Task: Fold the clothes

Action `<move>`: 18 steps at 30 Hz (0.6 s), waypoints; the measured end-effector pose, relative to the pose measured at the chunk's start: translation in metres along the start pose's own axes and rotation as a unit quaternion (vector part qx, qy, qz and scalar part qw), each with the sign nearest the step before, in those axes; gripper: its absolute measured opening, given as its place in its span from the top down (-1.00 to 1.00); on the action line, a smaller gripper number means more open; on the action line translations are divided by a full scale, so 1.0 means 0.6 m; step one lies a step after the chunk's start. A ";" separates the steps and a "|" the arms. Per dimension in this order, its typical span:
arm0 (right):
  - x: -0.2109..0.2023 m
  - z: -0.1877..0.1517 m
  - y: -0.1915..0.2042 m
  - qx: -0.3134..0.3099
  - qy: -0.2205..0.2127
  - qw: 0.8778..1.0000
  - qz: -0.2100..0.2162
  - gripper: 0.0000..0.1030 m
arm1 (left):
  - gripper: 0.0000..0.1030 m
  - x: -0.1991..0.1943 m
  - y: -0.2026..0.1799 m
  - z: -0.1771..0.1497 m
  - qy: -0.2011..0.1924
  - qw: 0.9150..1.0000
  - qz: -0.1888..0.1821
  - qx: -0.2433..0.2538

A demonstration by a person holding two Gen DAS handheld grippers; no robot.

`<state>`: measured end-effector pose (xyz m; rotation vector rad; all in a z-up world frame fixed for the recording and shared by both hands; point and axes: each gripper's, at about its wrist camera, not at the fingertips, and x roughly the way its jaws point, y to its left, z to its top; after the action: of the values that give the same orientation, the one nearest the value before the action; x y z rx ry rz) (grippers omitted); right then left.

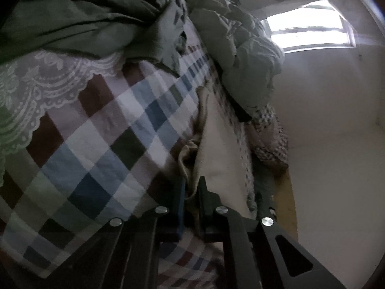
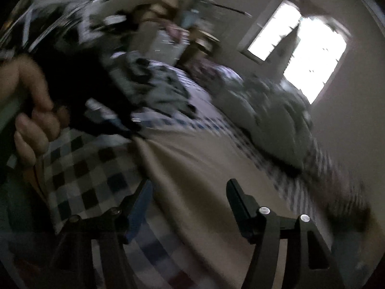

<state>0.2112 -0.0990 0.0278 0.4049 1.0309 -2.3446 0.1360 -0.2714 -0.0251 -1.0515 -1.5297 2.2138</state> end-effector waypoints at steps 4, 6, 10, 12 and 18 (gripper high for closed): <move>0.032 0.014 0.052 -0.074 -0.016 0.997 -0.019 -0.31 | 0.87 -0.002 -0.004 0.002 0.006 1.000 -0.017 0.005; 0.048 0.017 0.073 -0.107 -0.026 0.993 -0.037 -0.31 | 0.88 -0.003 -0.005 0.004 0.010 1.000 -0.023 0.006; 0.086 0.022 0.099 -0.148 -0.027 0.987 -0.061 -0.29 | 0.88 -0.006 -0.010 0.004 0.012 0.999 -0.036 0.009; 0.103 0.024 0.104 -0.153 -0.023 0.986 -0.067 -0.29 | 0.88 -0.008 -0.013 0.002 0.013 0.999 -0.036 0.014; 0.125 0.028 0.094 -0.151 -0.010 0.986 -0.073 0.64 | 0.88 -0.007 -0.009 0.002 0.014 0.999 -0.034 0.002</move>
<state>0.1830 -0.1697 -0.0292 0.1955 1.4232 -2.2590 0.1371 -0.2723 -0.0184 -1.0104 -1.5261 2.1471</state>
